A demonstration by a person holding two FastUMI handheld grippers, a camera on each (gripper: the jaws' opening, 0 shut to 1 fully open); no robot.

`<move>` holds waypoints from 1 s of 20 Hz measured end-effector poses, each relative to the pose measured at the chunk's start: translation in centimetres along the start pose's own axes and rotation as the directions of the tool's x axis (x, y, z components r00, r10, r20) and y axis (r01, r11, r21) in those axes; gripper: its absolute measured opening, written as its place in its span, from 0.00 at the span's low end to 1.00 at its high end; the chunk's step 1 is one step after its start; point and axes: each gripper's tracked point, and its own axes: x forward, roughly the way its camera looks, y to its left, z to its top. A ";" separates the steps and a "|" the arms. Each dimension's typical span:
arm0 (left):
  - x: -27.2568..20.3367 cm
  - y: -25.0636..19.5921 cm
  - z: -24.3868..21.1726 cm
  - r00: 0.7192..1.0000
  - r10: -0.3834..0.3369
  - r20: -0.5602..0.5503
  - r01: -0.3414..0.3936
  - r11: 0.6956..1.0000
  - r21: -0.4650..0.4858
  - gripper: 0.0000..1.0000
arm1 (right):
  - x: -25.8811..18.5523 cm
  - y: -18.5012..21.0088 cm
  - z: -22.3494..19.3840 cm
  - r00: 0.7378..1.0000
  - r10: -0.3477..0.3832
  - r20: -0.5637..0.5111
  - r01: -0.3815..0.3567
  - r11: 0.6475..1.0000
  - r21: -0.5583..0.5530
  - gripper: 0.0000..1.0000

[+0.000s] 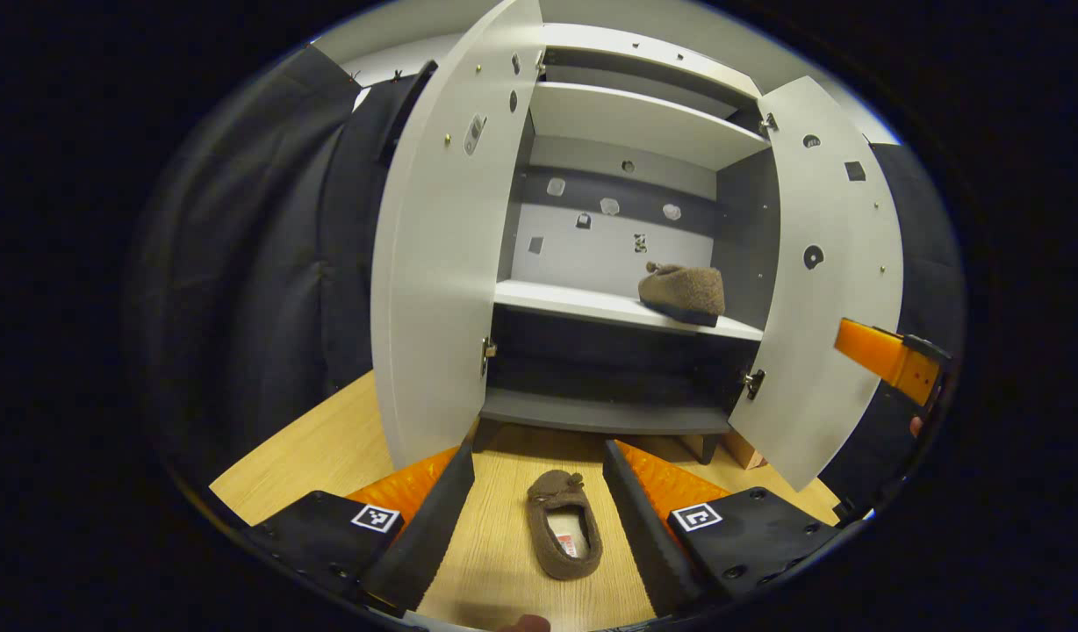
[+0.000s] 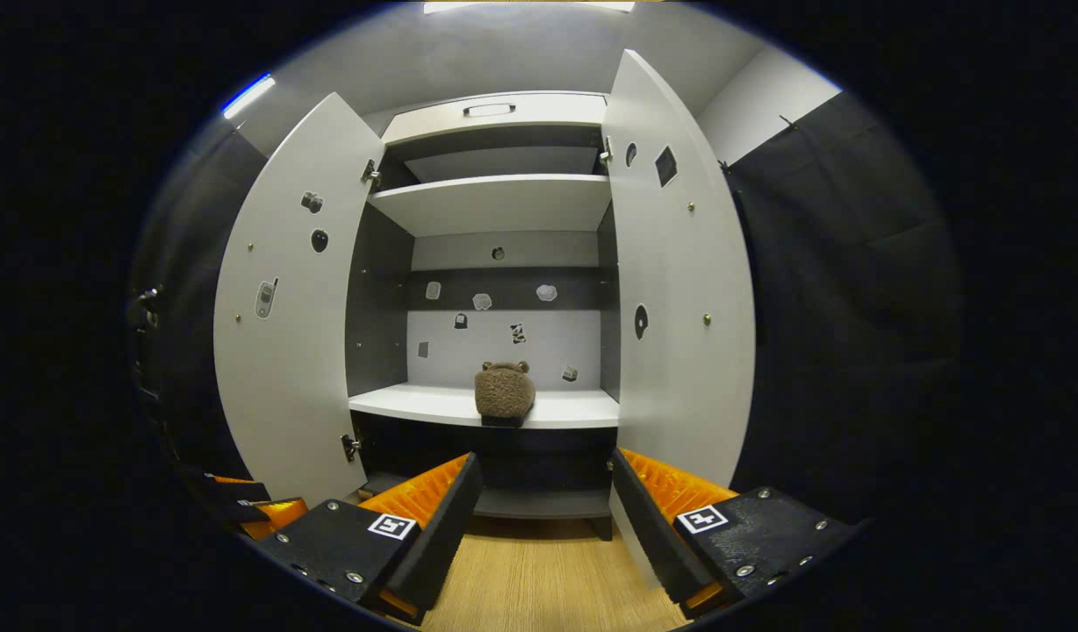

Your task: Grab one shoe with the right hand and put it into the shoe cabinet, grab the other shoe with the left hand and put it into the shoe cabinet; then close the right door with the right hand and the left door with the left hand.

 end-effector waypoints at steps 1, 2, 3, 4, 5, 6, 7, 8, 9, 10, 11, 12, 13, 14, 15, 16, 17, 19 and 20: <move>1.2 -0.1 -1.8 0.998 -0.016 -0.065 0.015 1.000 -0.020 0.96 | -0.4 -0.7 0.0 1.000 -0.014 0.002 0.014 1.000 -0.006 0.92; 2.5 -0.1 -3.7 0.991 -0.026 -0.129 0.022 0.999 -0.036 0.97 | -1.0 -1.1 -0.2 1.000 -0.017 0.000 0.017 1.000 -0.015 0.92; 3.6 0.1 -5.4 0.983 -0.032 -0.181 0.024 0.999 -0.044 0.97 | -1.5 -1.5 -0.2 1.000 -0.017 -0.002 0.016 0.999 -0.028 0.92; 4.6 0.2 -7.3 0.971 -0.042 -0.235 0.030 0.998 -0.054 0.97 | -1.9 -2.0 -0.1 1.000 -0.022 -0.001 0.022 0.999 -0.046 0.93; 5.4 0.3 -9.4 0.957 -0.044 -0.288 0.028 0.998 -0.061 0.97 | -2.3 -2.5 0.1 1.000 -0.027 0.003 0.027 0.998 -0.061 0.92; 6.2 0.6 -11.1 0.945 -0.036 -0.325 0.021 0.999 -0.051 0.97 | -2.7 -2.8 0.2 1.000 -0.029 0.005 0.029 0.997 -0.074 0.93; 6.9 1.0 -12.5 0.939 -0.017 -0.342 0.009 1.000 -0.024 0.97 | -3.0 -2.9 0.3 1.000 -0.026 0.004 0.026 0.996 -0.082 0.92; 7.9 1.5 -13.8 0.935 0.004 -0.355 -0.001 1.000 0.007 0.98 | -3.2 -3.0 0.0 1.000 -0.024 -0.005 0.023 0.996 -0.088 0.92; 8.8 1.7 -14.8 0.926 0.007 -0.377 0.001 1.000 0.022 0.97 | -3.4 -3.1 -0.2 1.000 -0.025 -0.010 0.024 0.996 -0.088 0.93; 9.2 1.6 -15.6 0.915 0.004 -0.403 0.007 1.000 0.027 0.97 | -3.5 -3.2 -0.2 1.000 -0.028 -0.014 0.027 0.996 -0.085 0.92; 9.6 2.0 -16.4 0.905 0.006 -0.424 0.007 1.000 0.030 0.97 | -3.7 -3.5 -0.3 0.999 -0.034 -0.019 0.032 0.996 -0.082 0.92; 10.2 2.4 -16.9 0.898 0.013 -0.439 0.001 1.000 0.031 0.94 | -3.9 -3.8 -0.4 0.999 -0.042 -0.024 0.040 0.996 -0.080 0.93; 10.4 2.5 -17.7 0.893 0.021 -0.450 -0.007 0.999 0.032 0.97 | -4.0 -4.2 -0.5 0.998 -0.052 -0.028 0.049 0.996 -0.080 0.93; 10.9 2.7 -17.7 0.891 0.026 -0.453 -0.013 0.999 0.032 0.97 | -4.2 -4.5 -0.5 0.998 -0.062 -0.030 0.060 0.995 -0.084 0.93; 11.9 2.7 -18.0 0.893 0.017 -0.450 -0.008 1.000 0.020 0.98 | -4.3 -4.8 -0.6 0.997 -0.073 -0.032 0.070 0.994 -0.090 0.93; 12.5 2.5 -17.7 0.899 0.003 -0.437 -0.003 1.000 0.000 0.98 | -4.4 -5.1 -0.6 0.996 -0.083 -0.033 0.080 0.992 -0.098 0.93; 13.6 2.6 -18.0 0.905 0.003 -0.425 -0.005 1.000 -0.006 0.97 | -4.4 -5.5 -0.7 0.995 -0.095 -0.034 0.091 0.990 -0.109 0.93; 15.0 3.1 -18.1 0.912 0.010 -0.410 -0.009 1.000 0.006 0.97 | -4.5 -5.8 -0.5 0.993 -0.108 -0.035 0.103 0.988 -0.118 0.94; 15.7 3.2 -18.0 0.915 0.012 -0.403 -0.012 1.000 0.003 0.97 | -4.4 -5.8 -0.6 0.993 -0.112 -0.040 0.106 0.987 -0.119 0.94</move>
